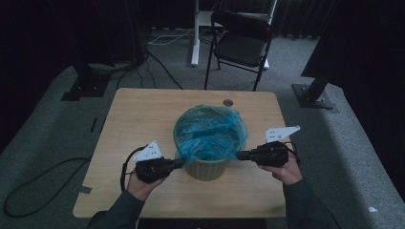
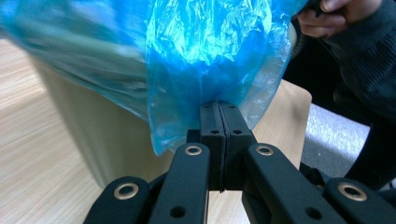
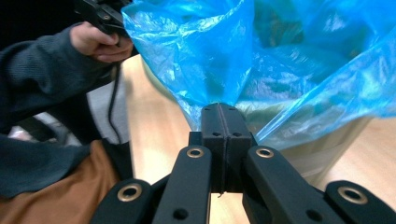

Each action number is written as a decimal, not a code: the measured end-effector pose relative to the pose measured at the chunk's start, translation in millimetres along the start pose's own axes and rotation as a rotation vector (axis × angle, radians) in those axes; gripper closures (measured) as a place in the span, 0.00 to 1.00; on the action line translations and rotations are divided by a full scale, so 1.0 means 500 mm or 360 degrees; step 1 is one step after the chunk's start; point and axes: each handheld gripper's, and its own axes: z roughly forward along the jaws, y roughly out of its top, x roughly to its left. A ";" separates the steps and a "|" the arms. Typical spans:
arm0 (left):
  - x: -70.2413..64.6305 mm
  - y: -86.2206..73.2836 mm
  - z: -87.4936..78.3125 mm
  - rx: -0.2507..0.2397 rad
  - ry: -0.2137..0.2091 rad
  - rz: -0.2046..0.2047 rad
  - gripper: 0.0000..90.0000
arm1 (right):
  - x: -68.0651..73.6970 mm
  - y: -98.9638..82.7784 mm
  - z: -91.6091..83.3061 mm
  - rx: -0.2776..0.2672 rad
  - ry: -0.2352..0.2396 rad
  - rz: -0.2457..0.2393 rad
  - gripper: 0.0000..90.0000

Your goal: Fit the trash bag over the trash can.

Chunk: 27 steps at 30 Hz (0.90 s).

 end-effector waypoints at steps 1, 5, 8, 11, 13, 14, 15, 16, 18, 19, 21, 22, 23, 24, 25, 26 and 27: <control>-0.001 -0.002 0.004 0.0011 -0.0006 0.0007 0.99 | -0.001 -0.002 0.000 0.0000 0.0009 0.0012 1.00; -0.002 -0.009 0.016 0.0032 -0.0027 0.0009 0.99 | -0.005 -0.009 0.005 0.0067 -0.0021 0.0026 1.00; 0.002 -0.013 0.021 0.0053 -0.0010 0.0011 0.99 | -0.014 -0.015 0.013 0.0105 -0.0062 0.0055 1.00; 0.006 -0.018 0.024 0.0069 0.0009 0.0009 0.99 | -0.021 -0.015 0.021 0.0134 -0.0105 0.0067 1.00; 0.006 -0.019 0.025 0.0079 0.0016 0.0015 0.99 | -0.021 -0.015 0.023 0.0136 -0.0105 0.0069 1.00; 0.004 -0.021 0.028 0.0094 0.0026 0.0029 0.99 | -0.023 -0.015 0.027 0.0153 -0.0122 0.0066 1.00; 0.004 -0.021 0.028 0.0094 0.0026 0.0029 0.99 | -0.023 -0.015 0.027 0.0153 -0.0122 0.0066 1.00; 0.002 -0.022 0.031 0.0105 0.0027 0.0038 0.99 | -0.024 -0.016 0.028 0.0174 -0.0144 0.0064 1.00; -0.002 -0.022 0.034 0.0118 0.0029 0.0050 0.99 | -0.023 -0.017 0.028 0.0185 -0.0156 0.0060 1.00; -0.002 -0.022 0.034 0.0118 0.0029 0.0050 0.99 | -0.023 -0.017 0.028 0.0185 -0.0156 0.0060 1.00; -0.003 -0.022 0.036 0.0125 0.0027 0.0058 0.99 | -0.023 -0.017 0.028 0.0196 -0.0171 0.0065 1.00; -0.004 -0.024 0.039 0.0136 0.0026 0.0059 0.99 | -0.025 -0.019 0.028 0.0218 -0.0199 0.0059 1.00; -0.004 -0.024 0.039 0.0136 0.0026 0.0059 0.99 | -0.028 -0.020 0.028 0.0221 -0.0204 0.0069 1.00; -0.005 -0.025 0.040 0.0139 0.0025 0.0062 0.99 | -0.032 -0.023 0.027 0.0223 -0.0217 0.0079 1.00; -0.005 -0.025 0.040 0.0139 0.0025 0.0062 0.99 | -0.032 -0.023 0.027 0.0223 -0.0217 0.0079 1.00; -0.003 -0.026 0.040 0.0149 0.0030 0.0059 0.99 | -0.040 -0.029 0.026 0.0234 -0.0245 0.0102 1.00; -0.003 -0.026 0.040 0.0149 0.0030 0.0059 0.99 | -0.040 -0.029 0.026 0.0234 -0.0245 0.0102 1.00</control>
